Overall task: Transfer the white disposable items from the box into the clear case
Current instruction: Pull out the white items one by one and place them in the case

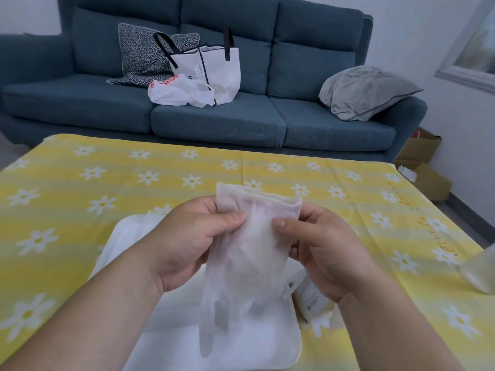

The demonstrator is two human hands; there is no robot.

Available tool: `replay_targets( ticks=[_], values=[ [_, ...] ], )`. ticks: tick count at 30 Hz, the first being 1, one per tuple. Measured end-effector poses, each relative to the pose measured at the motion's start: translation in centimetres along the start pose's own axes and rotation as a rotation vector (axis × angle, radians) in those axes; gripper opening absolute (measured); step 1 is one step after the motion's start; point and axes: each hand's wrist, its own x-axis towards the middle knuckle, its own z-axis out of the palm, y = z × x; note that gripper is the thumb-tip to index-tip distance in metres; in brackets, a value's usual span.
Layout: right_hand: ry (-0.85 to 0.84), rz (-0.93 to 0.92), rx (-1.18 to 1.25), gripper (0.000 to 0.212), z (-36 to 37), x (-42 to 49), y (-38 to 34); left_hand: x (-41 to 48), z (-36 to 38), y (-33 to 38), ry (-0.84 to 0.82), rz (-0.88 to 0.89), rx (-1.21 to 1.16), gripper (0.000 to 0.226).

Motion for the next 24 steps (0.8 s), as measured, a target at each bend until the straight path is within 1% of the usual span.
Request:
replay_targets(
  ticks=[1,4,5,6,9,10,11,12,14,15,16,17,18,19,20,22,23,24],
  values=[
    [0.005,-0.012,0.000,0.027,0.0,0.1,0.0,0.0,0.0,0.0,-0.051,0.007,0.028,0.031],
    [0.025,-0.047,-0.005,0.013,0.6,0.0,-0.4,-0.3,0.0,0.0,-0.162,0.018,0.063,0.033],
    [0.040,-0.060,-0.006,0.015,0.8,-0.1,-0.4,-0.3,-0.1,-0.1,-0.190,0.010,0.058,0.035],
    [0.035,-0.072,-0.005,0.019,0.9,-0.1,-0.4,-0.3,-0.4,-0.3,-0.218,-0.014,0.030,0.042],
    [-0.038,-0.100,0.010,0.030,1.2,-0.2,-0.4,-0.2,-1.2,-1.3,-0.322,-0.120,-0.088,0.081],
    [-0.070,-0.099,0.008,0.031,1.2,-0.3,-0.5,-0.3,-1.2,-1.4,-0.365,-0.143,-0.112,0.089],
    [-0.104,-0.101,-0.003,0.031,1.1,-0.3,-0.5,-0.3,-1.1,-1.6,-0.417,-0.152,-0.127,0.090],
    [-0.143,-0.102,-0.026,0.030,1.1,-0.5,-0.6,-0.2,-0.9,-1.7,-0.472,-0.152,-0.135,0.086],
    [-0.189,-0.098,-0.092,0.025,1.1,-0.7,-0.7,-0.3,-0.3,-1.6,-0.561,-0.135,-0.129,0.066],
    [-0.174,-0.091,-0.126,0.023,1.1,-0.8,-0.7,-0.3,-0.1,-1.4,-0.575,-0.130,-0.130,0.055],
    [-0.139,-0.082,-0.159,0.021,1.0,-0.8,-0.8,-0.4,0.1,-1.2,-0.552,-0.138,-0.135,0.047],
    [-0.086,-0.080,-0.194,0.019,0.8,-0.8,-1.0,-0.5,0.1,-1.0,-0.490,-0.162,-0.134,0.041],
    [-0.013,-0.082,-0.228,0.016,0.5,-0.8,-1.3,-0.5,0.0,-0.7,-0.391,-0.185,-0.116,0.036],
    [0.097,-0.080,-0.248,0.013,0.0,-0.7,-1.5,-0.5,-0.2,-0.6,-0.280,-0.191,-0.085,0.033],
    [0.241,-0.069,-0.248,0.010,-0.9,-0.6,-1.8,-0.4,-0.5,-0.5,-0.193,-0.179,-0.053,0.032],
    [0.575,-0.032,-0.222,0.009,-3.4,-0.2,-1.9,-0.5,-0.8,0.1,-0.084,-0.120,-0.080,0.033],
    [0.720,0.002,-0.247,0.015,-4.8,0.0,-1.7,-0.4,-0.9,0.4,-0.038,-0.079,-0.133,0.033],
    [0.819,0.055,-0.295,0.023,-6.0,0.0,-1.4,-0.3,-1.0,0.6,0.012,-0.045,-0.198,0.033]
  ],
)
